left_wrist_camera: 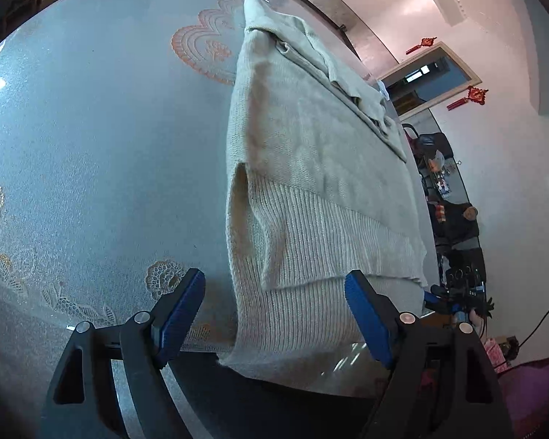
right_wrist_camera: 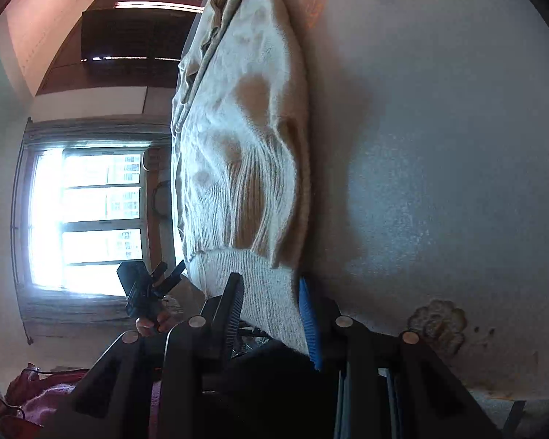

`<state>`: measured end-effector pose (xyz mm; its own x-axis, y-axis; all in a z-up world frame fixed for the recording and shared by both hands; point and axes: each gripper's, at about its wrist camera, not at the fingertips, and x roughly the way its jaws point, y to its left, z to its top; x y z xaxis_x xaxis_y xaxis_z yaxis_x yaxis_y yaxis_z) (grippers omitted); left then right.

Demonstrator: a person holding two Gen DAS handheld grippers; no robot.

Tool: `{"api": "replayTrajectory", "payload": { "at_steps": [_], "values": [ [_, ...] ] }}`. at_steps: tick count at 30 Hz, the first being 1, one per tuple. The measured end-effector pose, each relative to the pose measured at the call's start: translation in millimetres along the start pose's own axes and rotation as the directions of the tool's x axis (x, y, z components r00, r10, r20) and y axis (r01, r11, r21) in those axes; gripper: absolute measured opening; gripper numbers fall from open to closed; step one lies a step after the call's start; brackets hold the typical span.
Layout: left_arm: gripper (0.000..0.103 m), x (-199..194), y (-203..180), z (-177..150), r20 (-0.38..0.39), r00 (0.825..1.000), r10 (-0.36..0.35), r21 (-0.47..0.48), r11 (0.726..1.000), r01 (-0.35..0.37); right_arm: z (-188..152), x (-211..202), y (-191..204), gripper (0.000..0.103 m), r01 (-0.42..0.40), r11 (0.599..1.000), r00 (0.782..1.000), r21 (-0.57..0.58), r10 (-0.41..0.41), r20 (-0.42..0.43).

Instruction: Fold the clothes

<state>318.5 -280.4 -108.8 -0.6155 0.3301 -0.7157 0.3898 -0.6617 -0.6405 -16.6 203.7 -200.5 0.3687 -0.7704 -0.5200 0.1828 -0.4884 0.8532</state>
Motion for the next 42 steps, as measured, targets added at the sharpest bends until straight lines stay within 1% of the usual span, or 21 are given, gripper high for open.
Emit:
{"api": "replayTrajectory", "payload": {
  "at_steps": [2, 5, 9, 12, 14, 16, 18, 19, 20, 21, 22, 23, 24, 25, 26, 30, 32, 35, 37, 38, 42],
  "values": [
    [0.085, 1.8, -2.0, 3.0, -0.014, 1.0, -0.001, -0.006, 1.0, 0.0, 3.7, 13.4, 7.6, 0.034, 0.005, 1.0, 1.0, -0.027, -0.006, -0.019],
    [0.086, 6.3, -3.1, 5.6, -0.026, 0.999, -0.02, -0.009, 1.0, 0.02, 6.1, 29.4, 16.6, 0.036, 0.01, 0.999, 0.999, -0.051, -0.012, -0.036],
    [0.086, 12.6, -4.5, 5.8, -0.009, 0.996, -0.085, -0.029, 0.996, 0.085, 10.1, 40.8, 23.3, 0.037, 0.006, 0.998, 0.999, -0.055, -0.009, -0.049],
    [0.086, 18.3, -12.5, 1.6, -0.013, 0.994, -0.106, 0.002, 0.994, 0.106, 8.8, 38.6, 20.6, 0.037, -0.001, 0.999, 0.999, -0.044, -0.001, -0.048],
    [0.086, 22.3, -19.3, -4.1, -0.034, 0.991, -0.127, 0.033, 0.991, 0.129, 3.4, 29.3, 14.9, 0.037, -0.004, 0.999, 0.999, -0.039, 0.002, -0.051],
    [0.084, 23.8, -23.6, -7.3, -0.04, 0.991, -0.125, 0.057, 0.99, 0.127, 2.9, 27.9, 14.8, 0.037, -0.005, 0.999, 0.999, -0.036, 0.003, -0.053],
    [0.079, 24.1, -21.4, -5.8, -0.034, 0.992, -0.123, 0.036, 0.992, 0.124, 3.5, 28.9, 15.4, 0.037, -0.003, 0.999, 0.999, -0.032, 0.001, -0.051],
    [0.067, 24.3, -17.5, -4.9, -0.03, 0.992, -0.122, 0.01, 0.992, 0.122, 2.6, 26.8, 14.5, 0.037, 0.0, 0.999, 0.999, -0.033, -0.001, -0.051],
    [0.05, 25.1, -12.4, -4.2, -0.029, 0.993, -0.118, -0.019, 0.993, 0.117, 1.3, 24.0, 13.3, 0.037, 0.005, 0.999, 0.999, -0.034, -0.006, -0.051],
    [0.041, 25.8, -6.6, -4.0, -0.028, 0.993, -0.116, -0.047, 0.992, 0.114, 0.1, 21.8, 12.4, 0.034, 0.011, 0.999, 0.999, -0.036, -0.013, -0.05],
    [0.027, 26.1, -0.6, -4.5, -0.024, 0.993, -0.115, -0.073, 0.991, 0.113, -1.2, 20.0, 11.3, 0.026, 0.027, 0.999, 0.998, -0.039, -0.029, -0.049],
    [0.015, 26.5, 5.5, -5.1, -0.021, 0.993, -0.115, -0.098, 0.989, 0.113, -2.6, 18.5, 10.1, 0.021, 0.049, 0.998, 0.998, -0.044, -0.051, -0.047],
    [0.011, 26.7, 10.7, -5.9, -0.016, 0.993, -0.119, -0.121, 0.986, 0.116, -3.8, 17.4, 9.1, 0.009, 0.075, 0.996, 0.996, -0.05, -0.077, -0.044],
    [0.01, 26.8, 14.2, -7.2, -0.008, 0.991, -0.131, -0.139, 0.982, 0.129, -4.8, 16.5, 8.0, 0.0, 0.084, 0.995, 0.996, -0.045, -0.085, -0.037],
    [0.009, 26.7, 16.5, -8.4, -0.001, 0.99, -0.138, -0.15, 0.979, 0.137, -5.8, 15.6, 6.7, 0.0, 0.08, 0.996, 0.996, -0.033, -0.081, -0.028],
    [0.008, 26.6, 11.1, -10.4, 0.007, 0.994, -0.109, -0.139, 0.984, 0.109, -12.1, 8.8, 1.4, 0.002, 0.063, 0.998, 0.998, 0.013, -0.063, 0.007],
    [0.008, 27.3, 10.6, -14.4, 0.002, 0.991, -0.137, -0.169, 0.976, 0.136, -17.1, 3.8, -1.4, 0.002, 0.022, 0.999, 1.0, 0.047, -0.023, 0.014],
    [0.007, 23.2, 9.8, -25.9, 0.001, 0.984, -0.179, -0.207, 0.963, 0.175, -22.3, 0.3, 2.6, 0.002, -0.044, 0.998, 0.999, 0.045, 0.043, 0.023],
    [0.007, 16.6, 10.8, -35.3, 0.007, 0.978, -0.208, -0.231, 0.951, 0.204, -26.6, -5.9, 5.1, 0.002, -0.063, 0.997, 0.998, 0.035, 0.062, 0.024],
    [0.006, 13.7, 11.3, -39.5, 0.005, 0.975, -0.221, -0.242, 0.946, 0.216, -27.9, -9.9, 4.7, 0.002, -0.07, 0.997, 0.997, 0.031, 0.07, 0.024],
    [0.006, -0.4, 15.0, -58.6, 0.016, 0.968, -0.252, -0.288, 0.926, 0.245, -36.3, -28.4, 0.4, 0.002, -0.104, 0.994, 0.994, 0.035, 0.103, 0.023]
  ]
}}
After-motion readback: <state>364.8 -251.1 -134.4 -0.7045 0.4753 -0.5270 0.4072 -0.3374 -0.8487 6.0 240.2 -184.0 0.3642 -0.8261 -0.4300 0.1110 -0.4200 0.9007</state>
